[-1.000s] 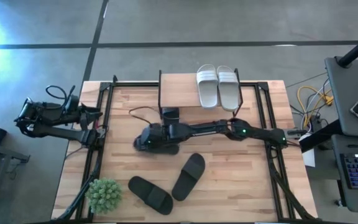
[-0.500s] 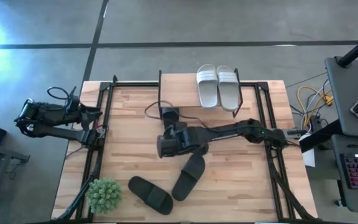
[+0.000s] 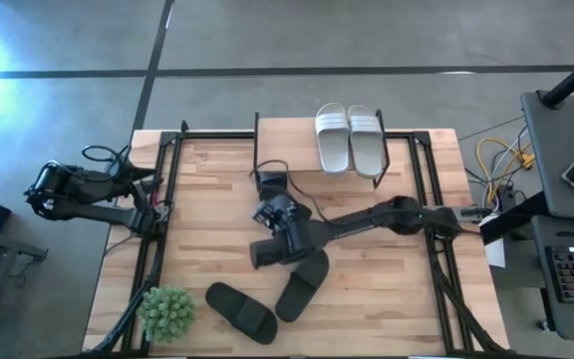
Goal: Pick and place slides into the shelf
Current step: Put the black slide under the shelf
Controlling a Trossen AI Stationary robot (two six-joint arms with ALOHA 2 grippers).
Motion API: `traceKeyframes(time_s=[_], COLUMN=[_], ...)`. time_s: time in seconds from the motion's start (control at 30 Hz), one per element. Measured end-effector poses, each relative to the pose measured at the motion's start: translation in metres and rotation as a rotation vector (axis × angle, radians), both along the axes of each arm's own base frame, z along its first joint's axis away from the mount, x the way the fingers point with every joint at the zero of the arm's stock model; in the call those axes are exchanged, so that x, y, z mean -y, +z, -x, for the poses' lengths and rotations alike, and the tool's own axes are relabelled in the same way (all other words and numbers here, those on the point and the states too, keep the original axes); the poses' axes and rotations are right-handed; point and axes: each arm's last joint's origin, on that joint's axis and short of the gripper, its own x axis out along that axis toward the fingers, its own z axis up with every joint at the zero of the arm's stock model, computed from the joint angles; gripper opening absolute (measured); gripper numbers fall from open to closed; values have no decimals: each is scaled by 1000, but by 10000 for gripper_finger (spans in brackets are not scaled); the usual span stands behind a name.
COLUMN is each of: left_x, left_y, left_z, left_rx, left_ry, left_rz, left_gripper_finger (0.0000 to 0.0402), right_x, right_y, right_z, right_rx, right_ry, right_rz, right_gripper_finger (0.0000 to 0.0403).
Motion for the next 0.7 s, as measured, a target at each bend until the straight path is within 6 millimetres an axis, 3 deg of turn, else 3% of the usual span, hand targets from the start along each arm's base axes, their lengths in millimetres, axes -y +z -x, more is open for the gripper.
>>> traceKeyframes(time_s=[0.1, 0.27, 0.57, 0.7], left_x=[1, 1, 1, 1], left_y=[0, -1, -1, -1], left_z=[0, 0, 0, 0], left_rx=[-2, -23, -35, -31], left_ry=[-22, -44, -56, -53], left_rz=[17, 2, -13, -8], left_gripper_finger=[162, 162, 162, 162], right_x=[9, 6, -17, -31], right_y=[-4, -1, -3, 6], right_z=[-3, -2, 11, 23], right_rx=[18, 23, -95, -128], right_ry=[-30, -30, 52, 88], right_rz=[25, 45, 20, 30], right_gripper_finger=[13, 13, 13, 13])
